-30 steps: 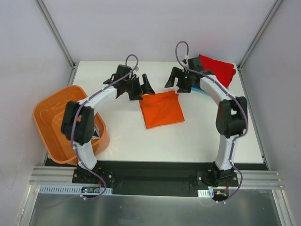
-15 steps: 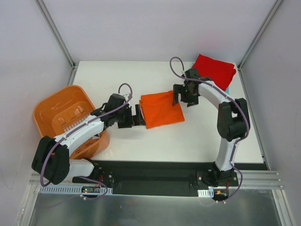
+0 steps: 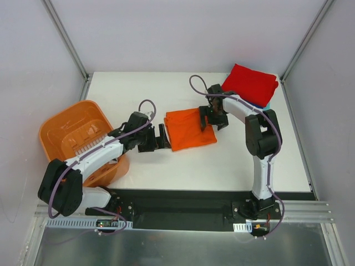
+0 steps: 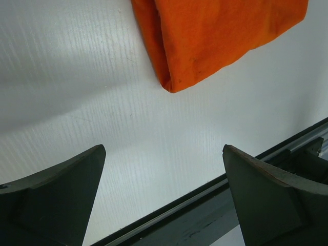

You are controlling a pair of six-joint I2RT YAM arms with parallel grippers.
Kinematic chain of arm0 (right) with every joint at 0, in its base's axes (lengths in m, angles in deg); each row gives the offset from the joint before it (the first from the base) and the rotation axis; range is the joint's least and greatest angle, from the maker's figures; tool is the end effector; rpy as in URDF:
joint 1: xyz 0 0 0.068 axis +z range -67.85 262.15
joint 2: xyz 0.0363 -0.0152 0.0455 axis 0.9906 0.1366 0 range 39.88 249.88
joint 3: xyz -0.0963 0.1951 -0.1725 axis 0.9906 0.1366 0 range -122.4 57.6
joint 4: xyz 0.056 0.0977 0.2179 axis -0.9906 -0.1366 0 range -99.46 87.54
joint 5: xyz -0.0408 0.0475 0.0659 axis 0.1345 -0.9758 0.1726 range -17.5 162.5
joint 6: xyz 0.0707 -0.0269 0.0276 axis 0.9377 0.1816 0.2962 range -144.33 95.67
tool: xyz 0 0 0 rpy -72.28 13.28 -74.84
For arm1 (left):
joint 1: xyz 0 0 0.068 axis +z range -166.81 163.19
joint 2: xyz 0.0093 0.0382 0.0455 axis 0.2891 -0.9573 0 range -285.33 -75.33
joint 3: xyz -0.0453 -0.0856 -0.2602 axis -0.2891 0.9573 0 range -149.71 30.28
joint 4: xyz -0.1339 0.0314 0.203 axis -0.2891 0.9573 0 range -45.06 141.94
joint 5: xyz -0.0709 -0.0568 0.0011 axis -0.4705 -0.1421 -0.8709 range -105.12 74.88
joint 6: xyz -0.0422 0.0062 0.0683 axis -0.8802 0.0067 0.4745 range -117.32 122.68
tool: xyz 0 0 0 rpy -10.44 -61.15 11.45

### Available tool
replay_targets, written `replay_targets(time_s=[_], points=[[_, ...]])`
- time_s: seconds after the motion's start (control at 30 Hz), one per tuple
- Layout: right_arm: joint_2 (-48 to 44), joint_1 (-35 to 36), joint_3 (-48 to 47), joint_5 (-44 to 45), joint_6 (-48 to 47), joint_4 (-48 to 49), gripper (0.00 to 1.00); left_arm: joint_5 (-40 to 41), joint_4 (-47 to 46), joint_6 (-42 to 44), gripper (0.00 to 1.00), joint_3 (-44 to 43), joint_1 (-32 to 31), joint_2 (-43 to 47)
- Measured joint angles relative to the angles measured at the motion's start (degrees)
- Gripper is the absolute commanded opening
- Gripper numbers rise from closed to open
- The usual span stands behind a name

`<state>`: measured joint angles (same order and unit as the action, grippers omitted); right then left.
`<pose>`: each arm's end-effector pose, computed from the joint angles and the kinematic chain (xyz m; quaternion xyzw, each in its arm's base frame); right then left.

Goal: Fold and stack the t-shirts
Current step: Neatly place the folded tshirt to the corner

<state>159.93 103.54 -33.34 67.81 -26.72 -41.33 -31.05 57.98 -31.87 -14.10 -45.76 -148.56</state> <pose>0.4043 0.1645 0.1551 -0.2098 0.9581 0.0711 0.1816 0.2318 -0.1502 0.2198 0.0124 0.9060 -0.3201 0.2768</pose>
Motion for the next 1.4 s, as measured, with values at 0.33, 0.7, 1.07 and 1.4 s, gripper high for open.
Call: replay_targets(time_s=[0.33, 0.7, 1.07, 1.4], points=[[5.4, 3.2, -7.8, 2.6, 0.2, -5.6, 0.19, 0.2, 0.0, -0.6, 0.99, 0.0, 0.0, -2.3], [10.3, 7.3, -17.2, 7.5, -2.2, -6.6, 0.01, 1.9, 0.2, -0.5, 0.99, -0.1, 0.0, -2.3], [11.9, 7.1, -29.8, 32.4, -13.0, -1.2, 0.01, 4.3, 0.6, -0.2, 0.99, -1.2, 0.2, -2.4], [14.3, 6.8, -35.4, 49.3, -20.3, 3.3, 0.01, 4.7, 1.2, 0.8, 0.99, -1.5, 0.6, -2.5]])
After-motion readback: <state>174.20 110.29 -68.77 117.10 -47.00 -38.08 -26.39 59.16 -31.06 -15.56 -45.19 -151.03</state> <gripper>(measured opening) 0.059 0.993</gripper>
